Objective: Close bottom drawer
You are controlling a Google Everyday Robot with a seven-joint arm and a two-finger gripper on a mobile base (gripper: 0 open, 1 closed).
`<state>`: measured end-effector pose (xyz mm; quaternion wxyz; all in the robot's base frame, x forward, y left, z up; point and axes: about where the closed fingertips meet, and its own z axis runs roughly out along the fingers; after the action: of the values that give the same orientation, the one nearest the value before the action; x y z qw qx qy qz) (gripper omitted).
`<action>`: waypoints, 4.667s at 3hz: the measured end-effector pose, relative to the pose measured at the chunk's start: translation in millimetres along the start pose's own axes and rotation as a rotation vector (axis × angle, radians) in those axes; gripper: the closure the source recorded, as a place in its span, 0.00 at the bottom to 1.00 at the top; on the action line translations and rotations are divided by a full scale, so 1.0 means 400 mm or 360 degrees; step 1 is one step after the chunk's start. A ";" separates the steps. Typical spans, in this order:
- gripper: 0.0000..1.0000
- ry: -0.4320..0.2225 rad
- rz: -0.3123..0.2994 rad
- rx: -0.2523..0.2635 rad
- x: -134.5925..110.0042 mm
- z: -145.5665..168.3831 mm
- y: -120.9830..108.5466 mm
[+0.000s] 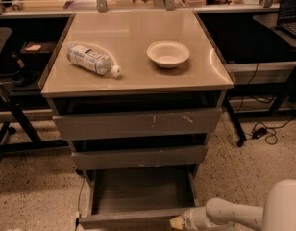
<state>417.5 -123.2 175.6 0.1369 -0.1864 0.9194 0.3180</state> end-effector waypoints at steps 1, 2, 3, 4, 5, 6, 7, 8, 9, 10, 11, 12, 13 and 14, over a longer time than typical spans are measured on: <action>1.00 -0.0006 0.0007 0.0013 -0.001 0.003 -0.007; 1.00 -0.0050 0.0050 -0.0020 -0.006 0.005 -0.022; 1.00 -0.0062 0.0060 -0.0028 -0.008 0.004 -0.027; 1.00 -0.0142 0.0109 -0.0045 -0.036 0.037 -0.049; 1.00 -0.0251 0.0130 -0.0020 -0.088 0.050 -0.072; 1.00 -0.0390 0.0149 0.0025 -0.174 0.057 -0.110; 1.00 -0.0525 0.0156 0.0065 -0.264 0.051 -0.142; 1.00 -0.0611 0.0156 0.0089 -0.327 0.038 -0.157; 1.00 -0.0672 0.0162 0.0100 -0.365 0.028 -0.164; 1.00 -0.0701 0.0165 0.0106 -0.385 0.025 -0.168; 1.00 -0.0732 0.0148 0.0157 -0.414 0.031 -0.188; 1.00 -0.0743 0.0139 0.0216 -0.443 0.041 -0.217; 1.00 -0.0746 0.0156 0.0252 -0.462 0.049 -0.243; 1.00 -0.0746 0.0156 0.0252 -0.462 0.049 -0.243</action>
Offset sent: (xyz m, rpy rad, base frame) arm 0.0158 -0.0147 -0.0079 0.0777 -0.0013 -0.0825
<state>627.0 -134.1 177.5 0.3450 -0.0516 0.8925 0.2859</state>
